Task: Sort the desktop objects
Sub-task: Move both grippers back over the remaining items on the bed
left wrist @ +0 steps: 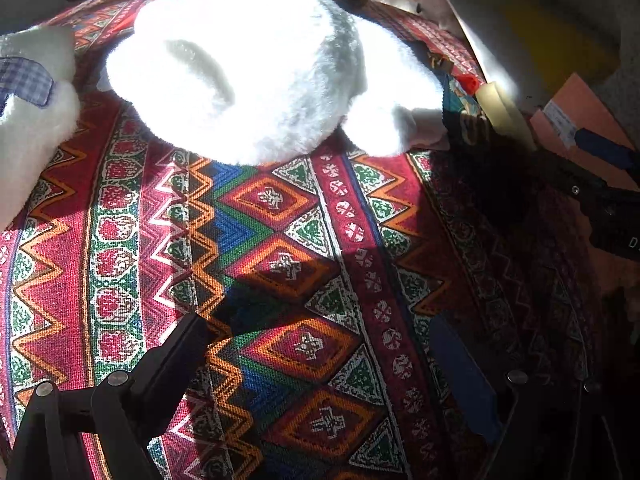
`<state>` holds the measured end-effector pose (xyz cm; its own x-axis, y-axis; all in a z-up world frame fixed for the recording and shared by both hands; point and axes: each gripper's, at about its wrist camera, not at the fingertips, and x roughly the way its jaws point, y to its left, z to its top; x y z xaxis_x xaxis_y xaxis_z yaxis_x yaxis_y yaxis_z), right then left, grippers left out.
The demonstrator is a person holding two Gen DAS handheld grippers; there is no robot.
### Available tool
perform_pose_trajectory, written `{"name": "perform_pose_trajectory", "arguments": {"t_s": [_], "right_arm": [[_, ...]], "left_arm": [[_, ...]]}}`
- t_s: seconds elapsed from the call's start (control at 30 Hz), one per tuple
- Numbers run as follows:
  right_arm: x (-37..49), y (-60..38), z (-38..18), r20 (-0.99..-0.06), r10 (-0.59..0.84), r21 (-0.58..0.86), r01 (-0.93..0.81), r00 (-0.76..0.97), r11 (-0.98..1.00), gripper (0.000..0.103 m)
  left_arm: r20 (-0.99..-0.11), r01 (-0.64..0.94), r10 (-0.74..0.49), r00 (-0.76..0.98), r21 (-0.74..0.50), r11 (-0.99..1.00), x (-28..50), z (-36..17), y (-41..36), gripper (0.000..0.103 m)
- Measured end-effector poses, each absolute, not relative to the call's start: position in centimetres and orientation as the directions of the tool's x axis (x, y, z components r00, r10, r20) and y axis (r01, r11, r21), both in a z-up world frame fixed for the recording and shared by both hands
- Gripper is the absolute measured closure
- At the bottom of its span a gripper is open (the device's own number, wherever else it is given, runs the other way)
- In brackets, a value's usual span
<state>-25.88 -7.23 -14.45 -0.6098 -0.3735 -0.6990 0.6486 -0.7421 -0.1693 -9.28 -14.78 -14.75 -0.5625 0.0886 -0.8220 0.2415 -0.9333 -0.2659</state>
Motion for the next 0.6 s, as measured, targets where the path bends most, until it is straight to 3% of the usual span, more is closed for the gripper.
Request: {"name": "perform_pose_trajectory", "arguments": {"t_s": [0.17,0.4,0.47,0.5,0.57,0.6], "right_arm": [[-27.7,-9.9,-16.0,-0.732,-0.367,-0.201,0.696,-0.574,-0.689,0.016],[-29.3,-13.1,-18.6,-0.786,-0.349,-0.219,0.758,-0.510,-0.615,0.021],[-29.4,-13.6,-19.2,-0.803,-0.327,-0.225,0.763,-0.498,-0.606,0.043],[-29.4,-13.5,-19.2,-0.807,-0.325,-0.218,0.760,-0.493,-0.612,0.046],[-29.4,-13.1,-18.7,-0.816,-0.336,-0.183,0.761,-0.471,-0.622,0.064],[-29.4,-12.7,-18.4,-0.815,-0.344,-0.170,0.759,-0.467,-0.629,0.066]], "left_arm": [[-0.824,0.243,0.104,-0.557,-0.282,-0.928,-9.1,-14.9,-14.9,0.010],[-0.828,0.241,0.106,-0.550,-0.279,-0.930,-9.1,-15.2,-14.6,0.010],[-0.829,0.241,0.105,-0.550,-0.277,-0.930,-9.1,-15.2,-14.6,0.010],[-0.829,0.240,0.103,-0.550,-0.275,-0.931,-9.0,-15.3,-14.5,0.010],[-0.828,0.239,0.098,-0.552,-0.270,-0.933,-9.0,-15.3,-14.4,0.010],[-0.827,0.240,0.096,-0.553,-0.269,-0.933,-9.0,-15.3,-14.3,0.010]]}}
